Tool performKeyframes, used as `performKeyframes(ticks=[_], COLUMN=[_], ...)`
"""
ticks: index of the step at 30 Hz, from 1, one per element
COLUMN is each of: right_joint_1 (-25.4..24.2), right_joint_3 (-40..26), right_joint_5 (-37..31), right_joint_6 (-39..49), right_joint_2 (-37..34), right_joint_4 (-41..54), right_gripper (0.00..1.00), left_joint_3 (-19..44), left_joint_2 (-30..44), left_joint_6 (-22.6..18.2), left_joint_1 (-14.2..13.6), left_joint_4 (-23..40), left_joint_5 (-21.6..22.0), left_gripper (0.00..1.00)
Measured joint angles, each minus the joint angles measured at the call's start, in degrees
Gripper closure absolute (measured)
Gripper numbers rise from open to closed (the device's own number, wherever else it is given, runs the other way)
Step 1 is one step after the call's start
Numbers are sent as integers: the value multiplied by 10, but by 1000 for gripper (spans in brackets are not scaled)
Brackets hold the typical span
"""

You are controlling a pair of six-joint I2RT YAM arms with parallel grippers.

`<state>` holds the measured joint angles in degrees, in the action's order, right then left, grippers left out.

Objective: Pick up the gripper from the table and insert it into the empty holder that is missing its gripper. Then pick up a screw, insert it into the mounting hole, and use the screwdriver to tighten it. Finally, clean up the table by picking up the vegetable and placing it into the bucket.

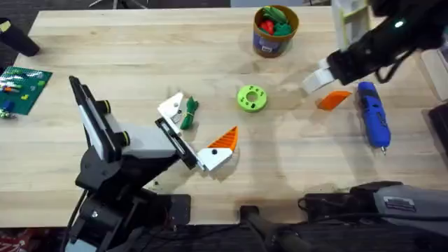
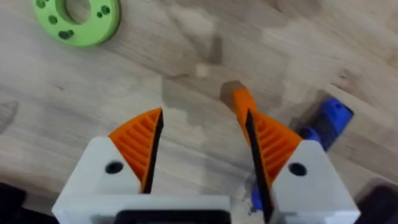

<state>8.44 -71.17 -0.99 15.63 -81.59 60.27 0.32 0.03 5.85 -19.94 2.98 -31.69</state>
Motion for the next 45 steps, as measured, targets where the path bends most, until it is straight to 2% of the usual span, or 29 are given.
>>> performKeyframes(ticks=[2,4,8,11,16,22,40,45], right_joint_1=[-3,-28,-79,-118,-162,-164,-164,-164], right_joint_3=[-21,-38,-39,-29,26,79,82,82], right_joint_5=[-14,-33,-43,-45,-37,0,-3,-5], right_joint_6=[11,24,29,31,44,91,110,116], right_joint_2=[11,43,52,50,37,-3,-87,-87], right_joint_4=[31,66,94,73,31,21,-72,-73], right_gripper=[238,238,237,237,237,237,237,362], left_joint_3=[0,0,0,0,0,0,0,0], left_joint_2=[0,0,0,0,0,0,0,0], left_joint_6=[0,0,0,0,0,0,0,0], left_joint_1=[0,0,0,0,0,0,0,0], left_joint_4=[0,0,0,0,0,0,0,0], left_joint_5=[0,0,0,0,0,0,4,4], left_gripper=[4,4,4,4,4,4,4,4])
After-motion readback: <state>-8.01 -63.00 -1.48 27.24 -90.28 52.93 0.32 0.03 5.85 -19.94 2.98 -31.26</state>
